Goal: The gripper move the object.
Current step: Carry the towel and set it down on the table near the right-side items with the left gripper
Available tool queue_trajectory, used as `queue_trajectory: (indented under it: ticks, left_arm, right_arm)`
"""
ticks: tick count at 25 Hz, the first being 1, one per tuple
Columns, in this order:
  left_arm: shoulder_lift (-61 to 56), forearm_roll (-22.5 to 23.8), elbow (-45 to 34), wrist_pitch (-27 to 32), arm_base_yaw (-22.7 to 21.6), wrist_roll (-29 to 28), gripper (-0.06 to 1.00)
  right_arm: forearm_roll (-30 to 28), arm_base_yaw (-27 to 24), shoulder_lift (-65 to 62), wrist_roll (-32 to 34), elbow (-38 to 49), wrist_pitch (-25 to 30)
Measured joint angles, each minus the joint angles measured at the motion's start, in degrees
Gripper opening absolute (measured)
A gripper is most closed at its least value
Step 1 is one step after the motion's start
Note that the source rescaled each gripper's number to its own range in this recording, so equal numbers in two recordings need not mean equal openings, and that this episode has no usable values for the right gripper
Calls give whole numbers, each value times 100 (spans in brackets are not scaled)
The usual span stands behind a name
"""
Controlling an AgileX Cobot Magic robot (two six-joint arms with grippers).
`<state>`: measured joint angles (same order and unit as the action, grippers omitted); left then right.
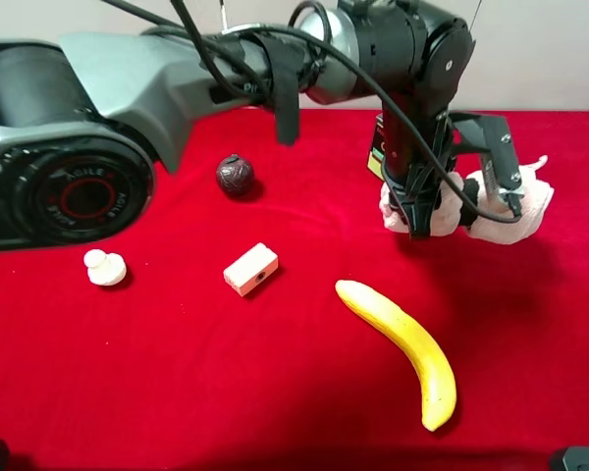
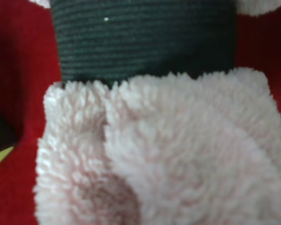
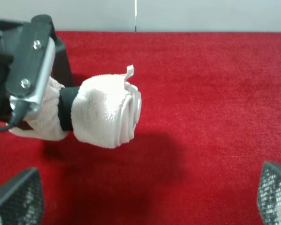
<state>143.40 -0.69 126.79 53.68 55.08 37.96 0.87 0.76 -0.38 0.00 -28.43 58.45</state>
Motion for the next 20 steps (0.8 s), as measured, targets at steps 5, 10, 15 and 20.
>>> queue_trajectory:
  ticks: [5,10,15,20]
  left_arm:
    - [163,-6,4,-11,0,0,0]
    - [216,-22,4,-16,0,0,0]
    - [261,-22,4,-16,0,0,0]
    - [273,-33,4,-32,0,0,0]
  right_arm:
    - [0,0,0,0,0,0]
    - [0,0,0,0,0,0]
    - [0,0,0,0,0,0]
    - [0,0,0,0,0,0]
